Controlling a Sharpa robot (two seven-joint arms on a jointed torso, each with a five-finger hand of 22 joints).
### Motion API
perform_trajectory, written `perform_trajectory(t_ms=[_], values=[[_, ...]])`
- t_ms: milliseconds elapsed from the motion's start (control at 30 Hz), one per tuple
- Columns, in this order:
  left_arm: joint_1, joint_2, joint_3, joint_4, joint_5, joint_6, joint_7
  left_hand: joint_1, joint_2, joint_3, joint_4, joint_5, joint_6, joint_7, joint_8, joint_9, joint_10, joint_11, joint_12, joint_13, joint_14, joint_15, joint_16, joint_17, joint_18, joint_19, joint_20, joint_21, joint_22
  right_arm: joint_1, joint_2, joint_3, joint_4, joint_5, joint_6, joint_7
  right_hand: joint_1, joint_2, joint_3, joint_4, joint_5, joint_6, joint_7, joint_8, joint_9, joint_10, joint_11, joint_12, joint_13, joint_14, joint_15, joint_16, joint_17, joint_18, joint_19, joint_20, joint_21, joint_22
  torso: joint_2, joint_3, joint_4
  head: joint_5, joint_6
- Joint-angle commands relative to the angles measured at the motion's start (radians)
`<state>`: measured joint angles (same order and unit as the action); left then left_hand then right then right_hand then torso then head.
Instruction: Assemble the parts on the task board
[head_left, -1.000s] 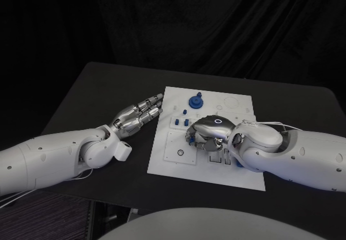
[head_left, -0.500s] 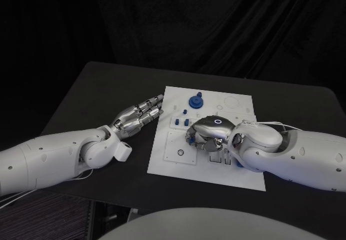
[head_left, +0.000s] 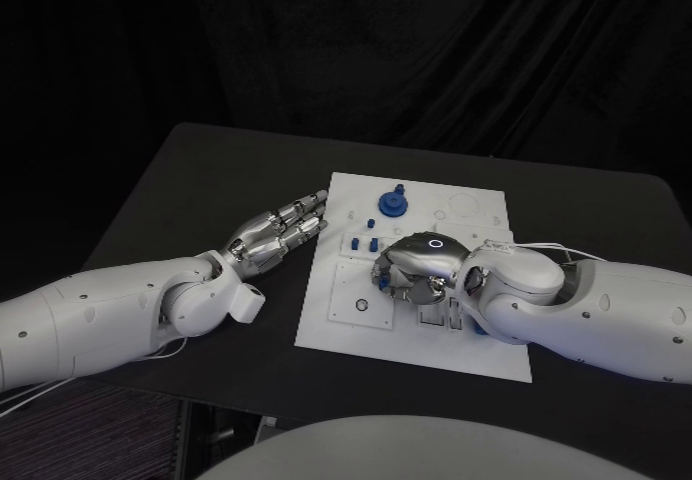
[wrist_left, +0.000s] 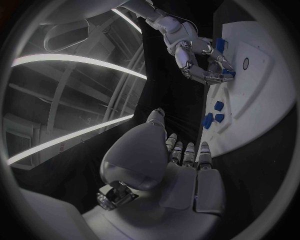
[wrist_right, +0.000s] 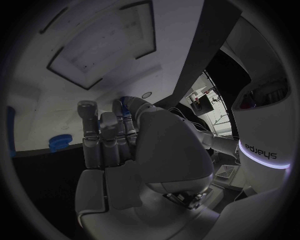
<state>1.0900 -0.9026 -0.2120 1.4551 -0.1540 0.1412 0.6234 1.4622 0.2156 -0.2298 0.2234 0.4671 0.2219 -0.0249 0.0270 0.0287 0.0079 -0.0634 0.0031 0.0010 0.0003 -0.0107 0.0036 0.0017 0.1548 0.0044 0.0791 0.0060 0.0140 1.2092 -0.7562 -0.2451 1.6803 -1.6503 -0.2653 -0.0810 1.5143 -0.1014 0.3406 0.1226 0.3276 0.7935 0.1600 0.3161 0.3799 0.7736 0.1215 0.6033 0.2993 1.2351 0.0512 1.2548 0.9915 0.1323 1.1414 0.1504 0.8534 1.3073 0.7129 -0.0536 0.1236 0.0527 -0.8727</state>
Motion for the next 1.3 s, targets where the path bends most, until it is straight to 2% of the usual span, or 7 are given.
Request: perform_trajectory(t_ms=[33,233,500,633,900,1033,1300], values=[[-0.002,0.002,0.001,0.001,0.001,0.013,0.008,-0.001,0.011,0.008,0.0,0.005,0.003,-0.003,0.003,0.001,-0.007,-0.003,-0.003,-0.001,0.0,0.004,-0.004,-0.002,0.006,-0.001,0.005,-0.002,0.0,-0.006,0.0,-0.002,-0.001,-0.002,0.044,-0.033,0.002,-0.01,-0.004,0.0,-0.007,-0.032,-0.012,-0.018,-0.011,-0.041,0.014,0.004,0.003,-0.015,0.008,-0.006,-0.007,0.014,-0.014,0.006,-0.015,0.065,0.0,0.0009,-0.0007,0.001,0.0],[-0.003,0.002,0.001,0.001,0.001,0.014,0.006,-0.001,0.013,0.009,0.0,0.005,0.006,-0.002,0.003,0.002,-0.007,-0.002,-0.003,-0.001,0.0,0.005,-0.004,-0.002,0.006,-0.001,0.006,-0.002,0.0,-0.009,-0.002,-0.002,0.0,-0.002,0.056,-0.045,0.0,-0.017,-0.011,0.0,-0.019,-0.059,-0.021,-0.034,-0.037,-0.164,0.036,0.037,0.03,-0.066,0.027,-0.017,-0.046,0.025,-0.061,0.027,-0.068,0.053,0.0,0.0016,-0.001,0.001,0.0],[-0.003,0.002,0.001,0.002,0.001,0.015,0.004,-0.001,0.013,0.009,-0.001,0.005,0.008,-0.001,0.004,0.002,-0.007,-0.002,-0.003,-0.001,0.0,0.005,-0.004,-0.002,0.006,-0.001,0.006,-0.002,0.0,-0.01,-0.006,-0.002,0.003,-0.002,0.047,-0.045,0.001,-0.018,-0.02,-0.001,-0.029,-0.073,-0.024,-0.038,-0.051,-0.237,0.041,0.075,0.052,-0.114,0.031,-0.038,-0.105,0.031,-0.088,0.033,-0.096,0.046,0.0,0.0011,-0.0007,0.001,0.0],[-0.003,0.003,0.001,0.002,0.001,0.015,0.004,-0.001,0.013,0.009,-0.001,0.005,0.01,-0.001,0.004,0.002,-0.007,-0.002,-0.003,-0.001,0.0,0.005,-0.004,-0.002,0.006,-0.001,0.006,-0.002,0.0,-0.01,-0.011,-0.002,0.006,-0.002,0.029,-0.04,0.002,-0.018,-0.024,-0.001,-0.033,-0.077,-0.026,-0.038,-0.055,-0.261,0.042,0.089,0.06,-0.121,0.031,-0.038,-0.113,0.032,-0.094,0.034,-0.101,0.045,0.0,0.0011,-0.0014,0.003,0.0],[-0.004,0.002,0.001,0.002,0.001,0.014,0.006,-0.001,0.013,0.009,-0.001,0.005,0.01,-0.001,0.004,0.002,-0.007,-0.002,-0.003,-0.001,0.0,0.005,-0.004,-0.002,0.006,-0.001,0.006,-0.002,0.0,-0.007,-0.044,-0.002,0.033,-0.002,-0.032,-0.034,0.014,-0.021,-0.06,0.005,-0.048,-0.121,-0.031,-0.048,-0.084,-0.463,0.062,0.135,0.075,-0.23,0.041,-0.072,-0.227,0.047,-0.178,0.043,-0.196,0.023,0.0,0.001,-0.0002,0.0,0.0],[-0.004,0.001,0.001,0.003,0.001,0.012,0.008,0.0,0.013,0.009,-0.001,0.006,0.01,-0.001,0.004,0.002,-0.007,-0.001,-0.003,-0.001,0.0,0.006,-0.004,-0.002,0.006,-0.001,0.006,-0.002,0.0,0.012,-0.074,-0.002,0.061,-0.002,-0.069,-0.029,0.032,-0.026,-0.09,0.028,-0.05,-0.153,-0.037,-0.057,-0.108,-0.557,0.072,0.141,0.057,-0.256,0.043,-0.067,-0.26,0.048,-0.188,0.046,-0.201,0.023,-0.001,0.0012,-0.0005,0.0,0.0],[-0.004,-0.003,0.001,0.007,0.001,-0.001,0.018,-0.002,0.01,0.008,-0.001,0.005,0.013,-0.001,0.005,0.003,-0.006,-0.002,-0.003,0.0,0.0,0.004,-0.004,-0.002,0.006,-0.001,0.005,-0.003,-0.001,0.101,-0.151,-0.002,0.131,-0.002,-0.102,-0.036,0.03,-0.02,-0.112,0.073,-0.054,-0.142,-0.039,-0.045,-0.125,-0.51,0.067,0.184,0.04,-0.215,0.043,-0.034,-0.244,0.041,-0.147,0.048,-0.159,0.032,-0.003,0.0003,-0.0006,-0.003,0.0]])
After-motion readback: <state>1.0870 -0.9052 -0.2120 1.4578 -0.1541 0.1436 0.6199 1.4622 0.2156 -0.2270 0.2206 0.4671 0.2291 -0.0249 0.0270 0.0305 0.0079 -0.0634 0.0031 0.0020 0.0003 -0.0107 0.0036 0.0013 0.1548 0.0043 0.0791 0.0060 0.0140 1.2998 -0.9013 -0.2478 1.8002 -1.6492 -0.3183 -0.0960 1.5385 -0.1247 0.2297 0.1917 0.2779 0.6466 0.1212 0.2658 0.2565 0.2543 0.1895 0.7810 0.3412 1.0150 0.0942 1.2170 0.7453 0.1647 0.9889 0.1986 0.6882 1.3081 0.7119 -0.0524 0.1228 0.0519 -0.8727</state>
